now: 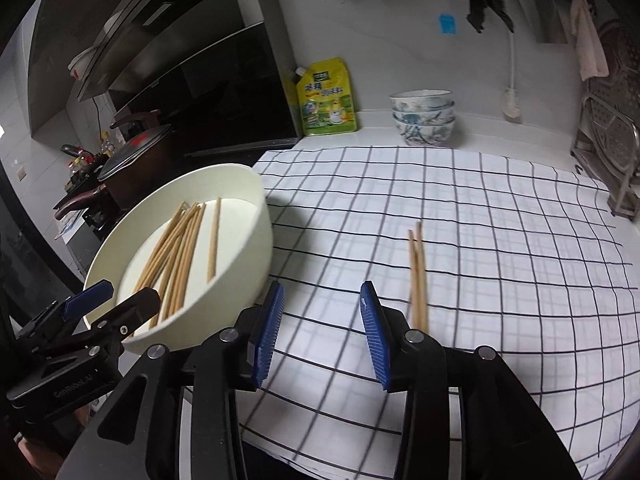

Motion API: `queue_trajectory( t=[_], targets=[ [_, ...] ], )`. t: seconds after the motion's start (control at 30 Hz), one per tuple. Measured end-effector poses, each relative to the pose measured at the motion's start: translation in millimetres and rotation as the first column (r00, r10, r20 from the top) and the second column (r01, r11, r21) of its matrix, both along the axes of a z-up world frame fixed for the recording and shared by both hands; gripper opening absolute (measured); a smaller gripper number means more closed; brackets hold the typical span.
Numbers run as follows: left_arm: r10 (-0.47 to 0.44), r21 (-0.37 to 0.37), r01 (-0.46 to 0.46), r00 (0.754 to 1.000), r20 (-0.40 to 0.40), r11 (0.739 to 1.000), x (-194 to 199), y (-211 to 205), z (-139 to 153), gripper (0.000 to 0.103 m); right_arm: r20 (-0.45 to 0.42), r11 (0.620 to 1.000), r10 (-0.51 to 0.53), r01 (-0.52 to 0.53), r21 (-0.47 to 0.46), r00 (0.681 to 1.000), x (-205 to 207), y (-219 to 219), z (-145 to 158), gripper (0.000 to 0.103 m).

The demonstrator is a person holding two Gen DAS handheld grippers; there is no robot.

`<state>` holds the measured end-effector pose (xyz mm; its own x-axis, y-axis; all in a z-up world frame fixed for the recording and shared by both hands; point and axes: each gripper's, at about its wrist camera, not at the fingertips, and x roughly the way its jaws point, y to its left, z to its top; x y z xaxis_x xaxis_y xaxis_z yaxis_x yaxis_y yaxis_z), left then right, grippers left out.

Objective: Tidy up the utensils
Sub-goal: 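Withdraw both open tools from the basin over the last two chopsticks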

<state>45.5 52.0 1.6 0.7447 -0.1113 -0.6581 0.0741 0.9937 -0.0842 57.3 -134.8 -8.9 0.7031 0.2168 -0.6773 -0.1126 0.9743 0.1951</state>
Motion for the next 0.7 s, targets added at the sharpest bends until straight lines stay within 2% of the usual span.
queue_trajectory(
  t=[0.43, 0.7],
  targets=[
    [-0.052, -0.01, 0.052, 0.999, -0.003, 0.999, -7, -48, -7, 0.086, -0.036, 0.998, -0.066, 0.066, -0.006, 0.997, -16, -55, -16, 0.038],
    [-0.081, 0.003, 0.081, 0.997, -0.015, 0.997, -13, -70, -16, 0.087, -0.063, 0.996, -0.092, 0.092, 0.005, 0.994, -18, -73, -30, 0.038]
  ],
)
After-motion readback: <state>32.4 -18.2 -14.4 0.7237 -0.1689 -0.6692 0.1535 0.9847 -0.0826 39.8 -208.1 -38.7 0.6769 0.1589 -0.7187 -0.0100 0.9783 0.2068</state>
